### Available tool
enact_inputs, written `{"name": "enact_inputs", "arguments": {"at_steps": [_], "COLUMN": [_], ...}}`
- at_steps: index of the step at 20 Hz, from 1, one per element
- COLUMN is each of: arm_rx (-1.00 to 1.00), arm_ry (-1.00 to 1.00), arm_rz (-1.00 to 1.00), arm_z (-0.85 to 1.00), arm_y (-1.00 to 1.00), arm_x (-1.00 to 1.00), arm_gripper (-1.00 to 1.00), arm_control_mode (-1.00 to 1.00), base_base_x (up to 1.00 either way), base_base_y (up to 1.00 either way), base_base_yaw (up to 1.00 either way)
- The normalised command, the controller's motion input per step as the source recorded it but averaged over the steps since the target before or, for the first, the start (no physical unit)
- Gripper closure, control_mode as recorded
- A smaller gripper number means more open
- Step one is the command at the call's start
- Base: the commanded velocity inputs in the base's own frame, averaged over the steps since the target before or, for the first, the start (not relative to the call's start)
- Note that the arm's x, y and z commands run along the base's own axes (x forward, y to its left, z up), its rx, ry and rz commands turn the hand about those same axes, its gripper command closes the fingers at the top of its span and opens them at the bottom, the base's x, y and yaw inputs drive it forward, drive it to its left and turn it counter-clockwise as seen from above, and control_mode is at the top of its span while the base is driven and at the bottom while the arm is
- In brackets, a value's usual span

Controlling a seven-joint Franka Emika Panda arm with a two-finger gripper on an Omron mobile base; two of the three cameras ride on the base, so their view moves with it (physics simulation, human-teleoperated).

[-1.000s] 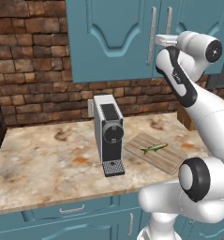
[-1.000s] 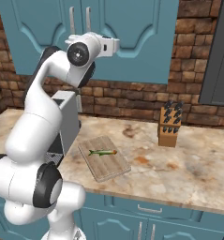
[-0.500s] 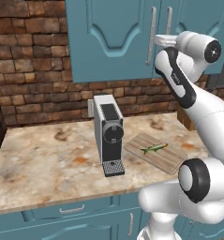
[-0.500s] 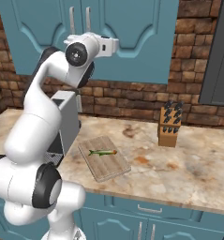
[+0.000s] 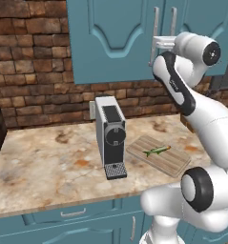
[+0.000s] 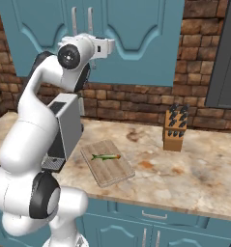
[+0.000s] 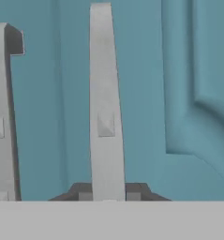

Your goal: Open the cabinet, retrieve the rolling pin, and place it next to the meat on the cutting board to prepare for tenderizing.

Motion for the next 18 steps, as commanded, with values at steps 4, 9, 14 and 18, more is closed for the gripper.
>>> {"name": "enact_inputs", "arguments": {"at_steps": [4,9,14,18], "arm_rx": [0.00,0.00,0.01,0.03], "arm_ry": [-0.02,0.01,0.05,0.02], "arm_rz": [0.00,0.01,0.09,0.21], "arm_z": [-0.19,-0.14,-0.14,-0.19], "arm_y": [0.00,-0.01,-0.23,-0.32], "arm_x": [-0.40,-0.62,-0.53,-0.56], "arm_gripper": [1.00,1.00,1.00,1.00], "arm_control_mode": [-1.00,-1.00,-1.00,-1.00], "base_base_x": [0.00,0.00,0.00,0.00], "base_base_y": [0.00,0.00,0.00,0.00], "base_base_yaw": [0.00,0.00,0.00,0.00]}}
